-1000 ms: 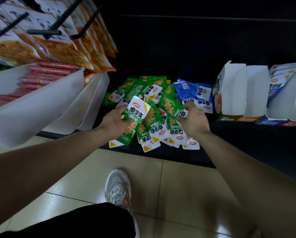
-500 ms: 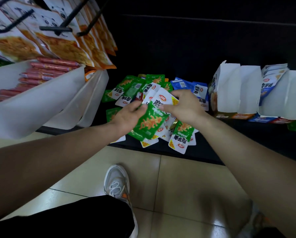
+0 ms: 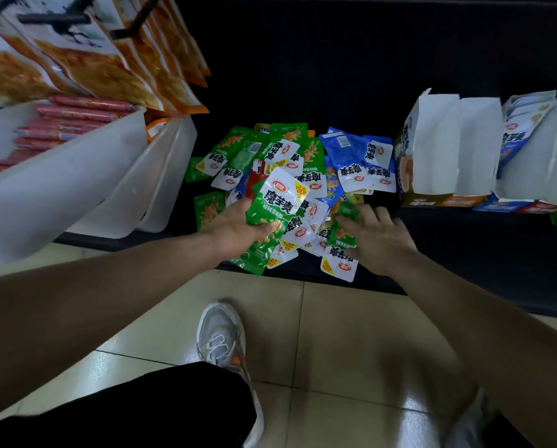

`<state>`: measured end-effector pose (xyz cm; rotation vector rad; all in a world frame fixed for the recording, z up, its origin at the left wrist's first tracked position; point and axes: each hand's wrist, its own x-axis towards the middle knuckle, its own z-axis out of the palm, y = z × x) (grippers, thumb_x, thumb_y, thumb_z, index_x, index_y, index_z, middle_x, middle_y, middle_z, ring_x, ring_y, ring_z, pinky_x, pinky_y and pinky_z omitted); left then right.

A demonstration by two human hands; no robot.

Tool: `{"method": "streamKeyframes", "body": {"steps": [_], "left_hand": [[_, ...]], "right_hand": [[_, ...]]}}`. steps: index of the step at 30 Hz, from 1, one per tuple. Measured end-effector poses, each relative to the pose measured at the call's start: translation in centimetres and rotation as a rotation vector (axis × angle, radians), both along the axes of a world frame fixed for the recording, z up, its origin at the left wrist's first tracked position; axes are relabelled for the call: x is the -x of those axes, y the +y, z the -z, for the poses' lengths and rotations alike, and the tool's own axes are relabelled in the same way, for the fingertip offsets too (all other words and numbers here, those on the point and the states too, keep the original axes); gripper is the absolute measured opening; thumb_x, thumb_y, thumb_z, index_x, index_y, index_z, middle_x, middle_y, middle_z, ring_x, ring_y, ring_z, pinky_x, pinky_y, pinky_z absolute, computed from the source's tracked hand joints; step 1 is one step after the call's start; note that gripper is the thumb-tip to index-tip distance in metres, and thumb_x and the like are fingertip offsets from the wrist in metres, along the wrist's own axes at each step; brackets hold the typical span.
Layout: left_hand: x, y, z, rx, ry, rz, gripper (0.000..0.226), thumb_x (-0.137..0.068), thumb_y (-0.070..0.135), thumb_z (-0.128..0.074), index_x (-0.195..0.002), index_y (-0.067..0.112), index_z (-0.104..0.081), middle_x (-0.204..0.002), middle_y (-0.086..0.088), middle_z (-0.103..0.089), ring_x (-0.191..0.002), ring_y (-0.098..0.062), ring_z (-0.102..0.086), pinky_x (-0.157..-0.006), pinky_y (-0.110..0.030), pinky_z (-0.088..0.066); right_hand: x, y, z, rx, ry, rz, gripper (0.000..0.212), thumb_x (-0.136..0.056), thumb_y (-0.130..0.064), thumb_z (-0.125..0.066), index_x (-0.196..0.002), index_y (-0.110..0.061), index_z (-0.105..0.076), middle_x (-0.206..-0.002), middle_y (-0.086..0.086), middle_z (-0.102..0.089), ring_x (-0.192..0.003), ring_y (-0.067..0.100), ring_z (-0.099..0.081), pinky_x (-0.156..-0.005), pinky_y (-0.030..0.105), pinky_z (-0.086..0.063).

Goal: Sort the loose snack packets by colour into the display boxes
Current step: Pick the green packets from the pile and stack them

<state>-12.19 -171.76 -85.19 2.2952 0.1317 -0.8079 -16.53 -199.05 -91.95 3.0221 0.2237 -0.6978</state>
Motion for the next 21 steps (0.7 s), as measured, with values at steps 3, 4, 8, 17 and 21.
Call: {"method": "streamKeyframes", "body": {"steps": [3,4,8,17,21], "left_hand": [[0.4,0.0,0.2,0.011,0.027,0.005,0.065,-0.09,0.044,-0.067,-0.147,0.03,-0.039,-0.146,0.003,-0.05,-0.133,-0.023,-0.048,-0.11,-0.04,-0.04],[0.5,0.0,0.1,0.016,0.026,0.001,0.064,-0.091,0.044,-0.066,-0.147,0.029,-0.039,-0.144,0.005,-0.05,-0.133,-0.021,-0.047,-0.111,-0.04,-0.038],[0.7,-0.3,0.1,-0.007,0.013,0.006,0.065,-0.097,0.041,-0.058,-0.154,0.025,-0.03,-0.153,0.001,-0.04,-0.135,-0.021,-0.041,-0.108,-0.034,-0.033],[0.8,-2.8,-0.6,-0.061,0.01,0.03,0.061,-0.102,0.034,-0.052,-0.155,0.019,-0.026,-0.158,-0.003,-0.034,-0.142,-0.023,-0.035,-0.095,-0.023,-0.029],[0.5,-4.0,-0.5,-0.047,0.014,0.012,0.065,-0.1,0.033,-0.057,-0.155,0.018,-0.027,-0.158,-0.005,-0.035,-0.139,-0.025,-0.039,-0.095,-0.026,-0.031]], "right_hand": [[0.1,-0.6,0.4,0.112,-0.013,-0.053,0.081,-0.095,-0.063,-0.045,-0.153,-0.044,0.008,-0.158,0.009,-0.009,-0.137,0.034,-0.025,-0.106,0.051,-0.036],[0.2,-0.7,0.5,0.135,-0.005,-0.069,0.081,-0.095,-0.065,-0.041,-0.154,-0.044,0.011,-0.159,0.008,-0.005,-0.138,0.034,-0.022,-0.106,0.05,-0.034],[0.4,-1.0,0.6,0.201,-0.084,-0.024,0.077,-0.088,-0.073,-0.045,-0.149,-0.032,-0.021,-0.151,0.01,-0.02,-0.133,0.032,-0.029,-0.104,0.049,-0.036],[1.3,-4.1,-0.1,-0.141,-0.028,0.351,0.04,-0.094,-0.054,-0.057,-0.118,-0.022,-0.057,-0.114,0.005,-0.061,-0.105,0.027,-0.06,-0.075,0.036,-0.046],[1.7,-4.6,-2.0,-0.899,0.062,0.707,0.008,-0.097,-0.032,-0.064,-0.097,-0.024,-0.066,-0.096,-0.001,-0.072,-0.091,0.022,-0.07,-0.071,0.032,-0.054]]}}
